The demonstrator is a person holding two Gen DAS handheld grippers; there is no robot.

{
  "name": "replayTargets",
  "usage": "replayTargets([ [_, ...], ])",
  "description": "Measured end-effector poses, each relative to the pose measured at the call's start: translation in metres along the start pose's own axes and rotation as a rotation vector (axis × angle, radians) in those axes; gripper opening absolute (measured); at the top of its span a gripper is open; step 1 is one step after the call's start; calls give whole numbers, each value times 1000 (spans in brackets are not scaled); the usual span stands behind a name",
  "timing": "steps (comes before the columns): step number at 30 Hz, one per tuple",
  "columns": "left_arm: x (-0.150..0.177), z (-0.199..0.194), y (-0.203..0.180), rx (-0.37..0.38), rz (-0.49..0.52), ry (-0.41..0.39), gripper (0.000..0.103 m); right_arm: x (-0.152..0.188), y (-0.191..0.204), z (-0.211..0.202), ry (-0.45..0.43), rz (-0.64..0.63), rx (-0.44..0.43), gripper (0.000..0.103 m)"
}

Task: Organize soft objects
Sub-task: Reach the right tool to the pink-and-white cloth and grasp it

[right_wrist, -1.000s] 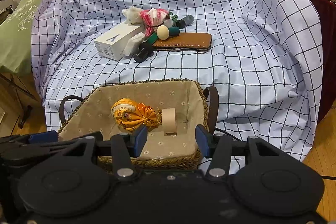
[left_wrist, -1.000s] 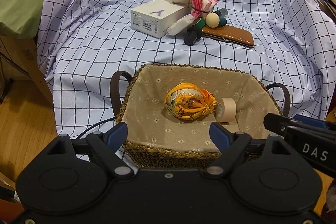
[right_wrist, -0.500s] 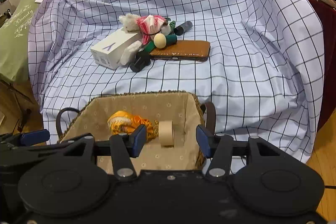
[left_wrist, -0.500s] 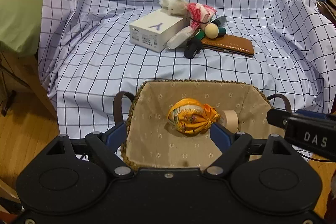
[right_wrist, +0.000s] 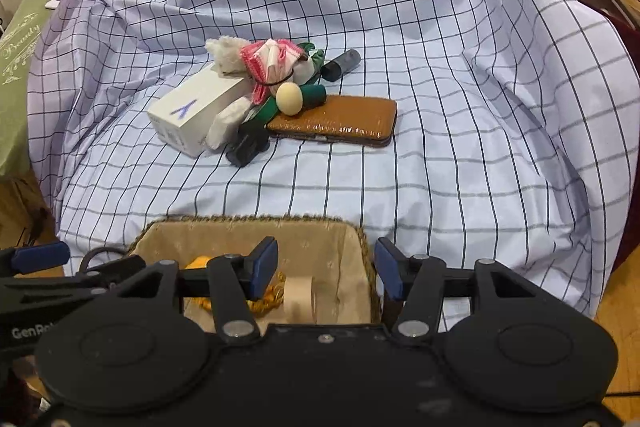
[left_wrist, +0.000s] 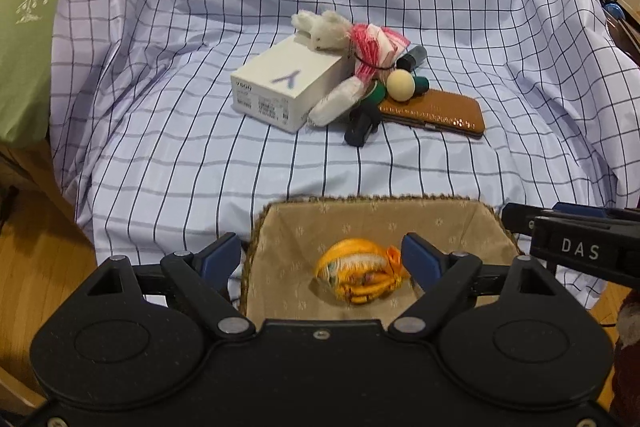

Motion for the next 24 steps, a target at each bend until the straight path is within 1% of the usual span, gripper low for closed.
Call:
replayTargets([
  [6,-24,18,-2,1,16,-9,84,-32,-7,19,-16,-16,12,55],
  [17,-72,52,-8,-6,41,-43,84,-104,-24,66,-74,-70,48,56],
  [21,-94,66,-7,-16,43,-60,85,-123,-27,81,-87,-93,51,57],
  [24,-107,75,-5,-21,37,-65,85,-132,-25,91,-86,-105,38,59],
])
Point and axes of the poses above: each gripper's, at about its wrist camera, not at the fingertips, and z roughly the way its jaws point, y to its left, x to its underside, the point moved 8 cm from there along z, roughly the way its jaws point, and after that the axes turned 13 degrees about -x, right-handed, at the moved point
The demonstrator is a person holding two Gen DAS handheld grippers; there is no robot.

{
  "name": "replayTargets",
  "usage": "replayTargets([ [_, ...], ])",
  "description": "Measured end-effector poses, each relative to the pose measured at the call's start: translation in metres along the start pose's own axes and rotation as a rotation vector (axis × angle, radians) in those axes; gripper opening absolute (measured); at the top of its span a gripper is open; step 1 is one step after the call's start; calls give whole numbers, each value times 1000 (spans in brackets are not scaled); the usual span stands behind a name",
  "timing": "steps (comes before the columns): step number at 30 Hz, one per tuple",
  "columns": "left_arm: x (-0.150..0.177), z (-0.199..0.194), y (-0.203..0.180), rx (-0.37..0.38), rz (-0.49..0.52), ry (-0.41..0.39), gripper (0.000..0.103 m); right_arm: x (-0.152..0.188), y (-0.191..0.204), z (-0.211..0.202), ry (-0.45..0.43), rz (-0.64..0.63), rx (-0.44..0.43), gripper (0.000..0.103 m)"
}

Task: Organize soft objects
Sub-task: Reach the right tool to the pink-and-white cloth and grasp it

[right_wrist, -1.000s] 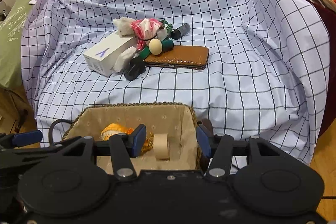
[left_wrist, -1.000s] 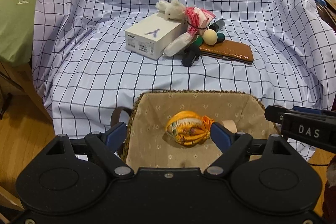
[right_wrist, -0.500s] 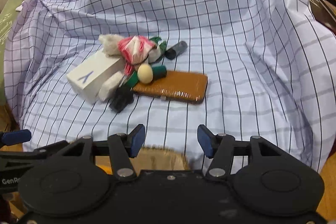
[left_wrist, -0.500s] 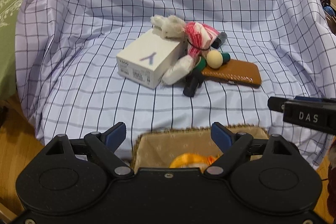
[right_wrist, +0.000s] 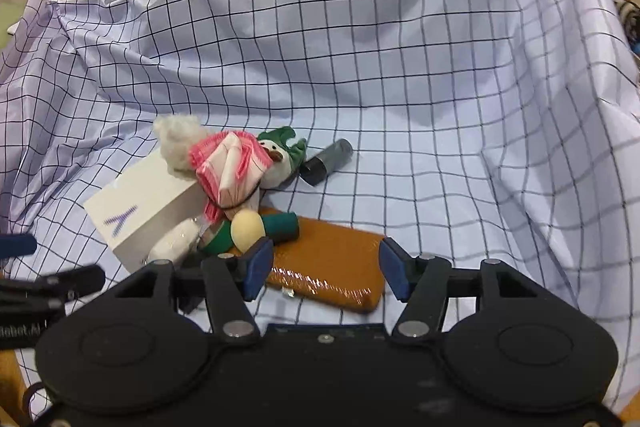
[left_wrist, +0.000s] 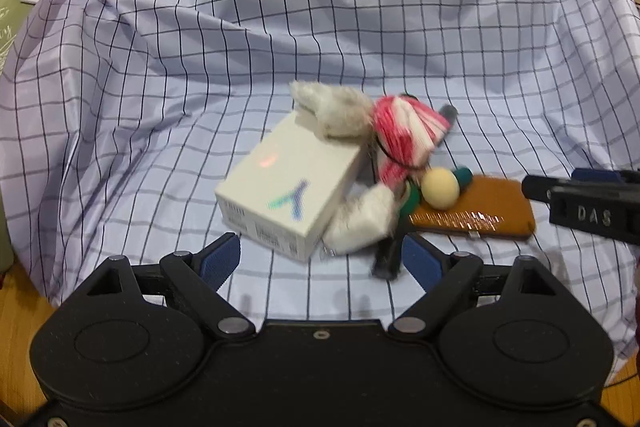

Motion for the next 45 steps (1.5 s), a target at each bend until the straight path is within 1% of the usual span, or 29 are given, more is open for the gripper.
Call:
replayTargets([
  [8,-21,25,9,-20,-27,-1,88,-18,16,34,-12,-28,-64,65],
  [13,-24,40,16,-29,-44,21,88,-27,26,56,-17,-40,-100,72],
  [15,-24,46,18,-33,-51,29,88,-29,29,63,-19,-42,-114,78],
  [19,-23,54,24,-45,-68,45,88,-34,35,79,-18,-35,-134,78],
  [21,-23,57,27,-51,-75,49,89,-35,38,85,-17,-37,-140,83],
  [26,-23,59,31,-53,-85,50,89,-37,48,103,-14,-73,-142,87],
  [34,-26,59,31,-54,-77,36,89,-40,53,129,-3,-98,-101,87],
  [38,-27,59,34,-61,-77,32,89,-41,51,135,-3,-107,-85,86],
  [40,-27,60,34,-64,-75,32,89,-41,51,136,-7,-110,-83,83],
  [42,-27,60,34,-66,-74,32,89,-40,50,137,-7,-114,-73,73],
  [43,-27,60,34,-66,-73,31,89,-40,49,138,-5,-115,-75,71],
  [44,-27,60,34,-66,-71,29,89,-40,50,139,-5,-113,-82,66],
  [45,-28,59,34,-66,-70,26,89,-40,50,140,-6,-110,-88,64],
])
Point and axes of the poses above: each gripper's, at about its wrist camera, not at the fingertips, and z roughly the way its jaws point, y to its left, x to its underside, the point moved 8 cm from there along z, roughly the way its jaws point, and after that the axes turned 13 degrees about -x, right-handed, at the moved point
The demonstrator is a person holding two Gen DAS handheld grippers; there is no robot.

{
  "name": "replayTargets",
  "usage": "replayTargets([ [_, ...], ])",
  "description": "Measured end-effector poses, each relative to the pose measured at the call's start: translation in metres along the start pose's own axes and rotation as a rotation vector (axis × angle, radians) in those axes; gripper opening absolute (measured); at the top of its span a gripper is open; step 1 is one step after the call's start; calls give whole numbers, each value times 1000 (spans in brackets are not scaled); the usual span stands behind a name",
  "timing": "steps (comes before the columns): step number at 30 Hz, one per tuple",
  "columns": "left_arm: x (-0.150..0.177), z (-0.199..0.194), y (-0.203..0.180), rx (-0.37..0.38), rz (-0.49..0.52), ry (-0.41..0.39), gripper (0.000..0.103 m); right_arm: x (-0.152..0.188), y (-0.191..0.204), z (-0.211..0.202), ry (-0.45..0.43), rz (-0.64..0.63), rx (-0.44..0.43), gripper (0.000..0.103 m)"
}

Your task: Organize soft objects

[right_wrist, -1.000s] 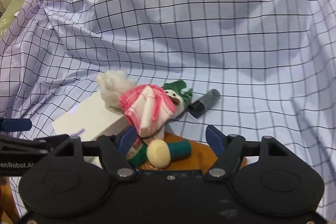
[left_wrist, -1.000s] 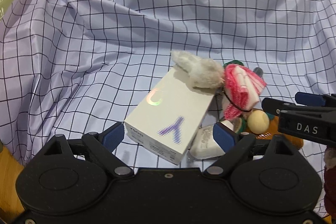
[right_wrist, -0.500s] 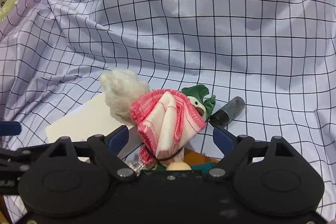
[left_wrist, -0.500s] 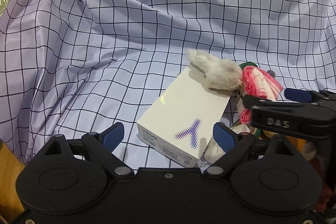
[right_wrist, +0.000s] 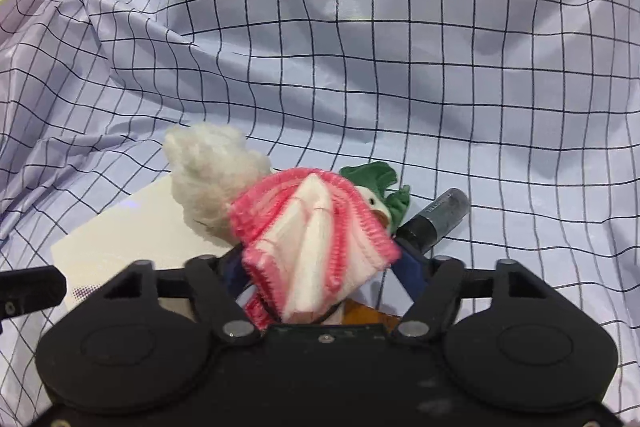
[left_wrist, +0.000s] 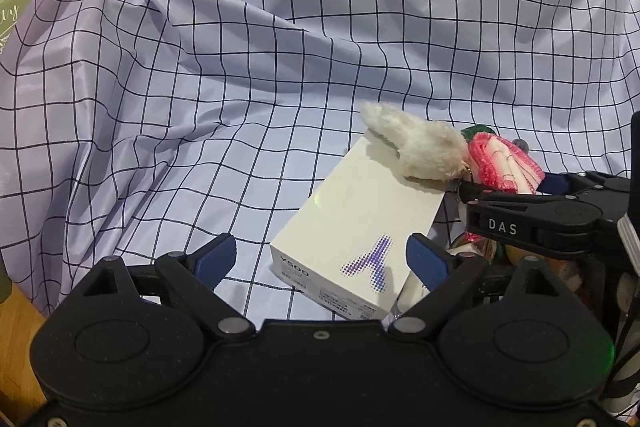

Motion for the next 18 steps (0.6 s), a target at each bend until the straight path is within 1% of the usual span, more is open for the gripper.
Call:
replayTargets([
  [1,0,0,0,-1,1,-2,89,0,0,0,-7,-1,-1,63],
  [3,-1,0,0,-2,3,-4,89,-2,3,-2,-24,-9,-7,58],
  [6,-2,0,0,-5,4,-6,89,-6,5,-7,-54,-8,-20,54],
  [10,-3,1,1,0,-2,-2,89,-11,1,-14,-88,17,-28,52],
  [18,-5,4,-3,8,0,3,89,-17,-18,-32,-156,98,-22,49],
])
Point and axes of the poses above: each gripper's, at about its wrist camera, not at the fingertips, and z roughly the way its jaws point, y to its left, x to its underside, the point moved 8 cm from there along z, roughly the way its jaws point, and after that the axes turned 13 degrees about -x, right-handed, at the moved point
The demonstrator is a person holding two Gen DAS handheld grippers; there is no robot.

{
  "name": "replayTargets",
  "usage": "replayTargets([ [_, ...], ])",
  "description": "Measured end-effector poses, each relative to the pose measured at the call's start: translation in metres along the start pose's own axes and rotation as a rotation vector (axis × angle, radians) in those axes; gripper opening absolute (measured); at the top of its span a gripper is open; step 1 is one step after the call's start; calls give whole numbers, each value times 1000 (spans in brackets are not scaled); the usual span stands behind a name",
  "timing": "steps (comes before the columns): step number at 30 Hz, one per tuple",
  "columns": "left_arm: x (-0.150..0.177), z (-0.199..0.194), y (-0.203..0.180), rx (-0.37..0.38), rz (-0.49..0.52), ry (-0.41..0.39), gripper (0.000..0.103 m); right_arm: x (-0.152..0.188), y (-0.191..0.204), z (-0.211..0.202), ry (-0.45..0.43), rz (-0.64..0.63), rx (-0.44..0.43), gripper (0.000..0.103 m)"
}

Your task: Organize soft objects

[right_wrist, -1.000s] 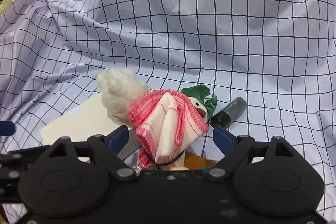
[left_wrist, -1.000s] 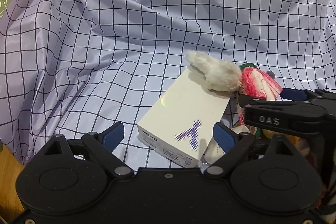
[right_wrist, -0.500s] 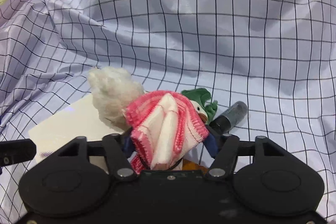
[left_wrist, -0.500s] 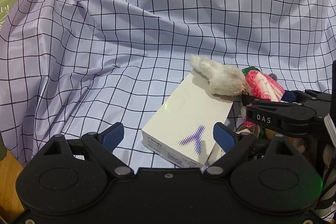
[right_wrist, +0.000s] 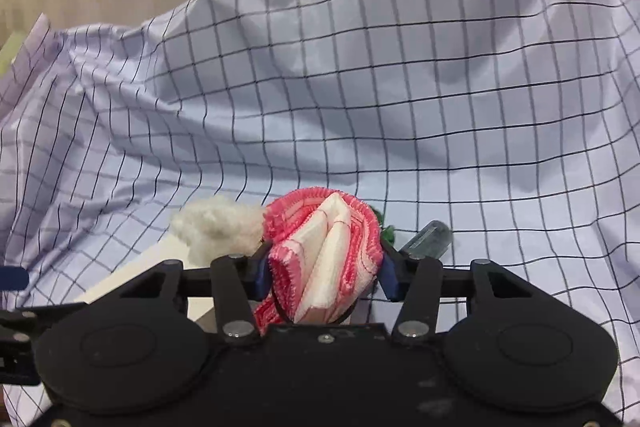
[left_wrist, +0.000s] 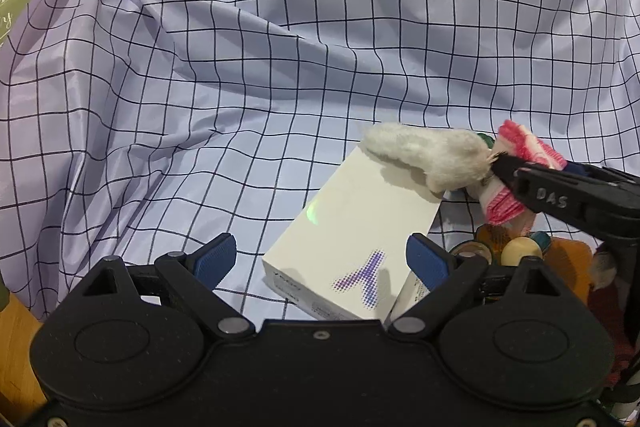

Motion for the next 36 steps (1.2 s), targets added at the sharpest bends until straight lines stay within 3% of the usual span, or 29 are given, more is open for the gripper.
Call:
replayTargets([
  [5,-4,2,-9,22,-3,14,89,-4,-9,-13,-41,6,18,49],
  [12,-7,4,-30,54,18,33,89,3,-21,-19,-23,5,24,49],
  [23,-3,8,-49,68,45,69,89,20,-26,-15,53,-36,24,61],
  [27,-2,11,-50,65,50,77,89,23,-30,-18,55,-10,-5,72],
  [36,-1,12,-59,69,61,79,89,26,-42,-24,51,2,22,71],
])
Point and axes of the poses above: each gripper's, at about its wrist camera, not at the fingertips, and z roughly the way its jaws point, y to its left, x to its underside, the point moved 8 cm from there along z, roughly the way its jaws point, and after that the axes turned 13 degrees about -x, right-handed, at the moved point
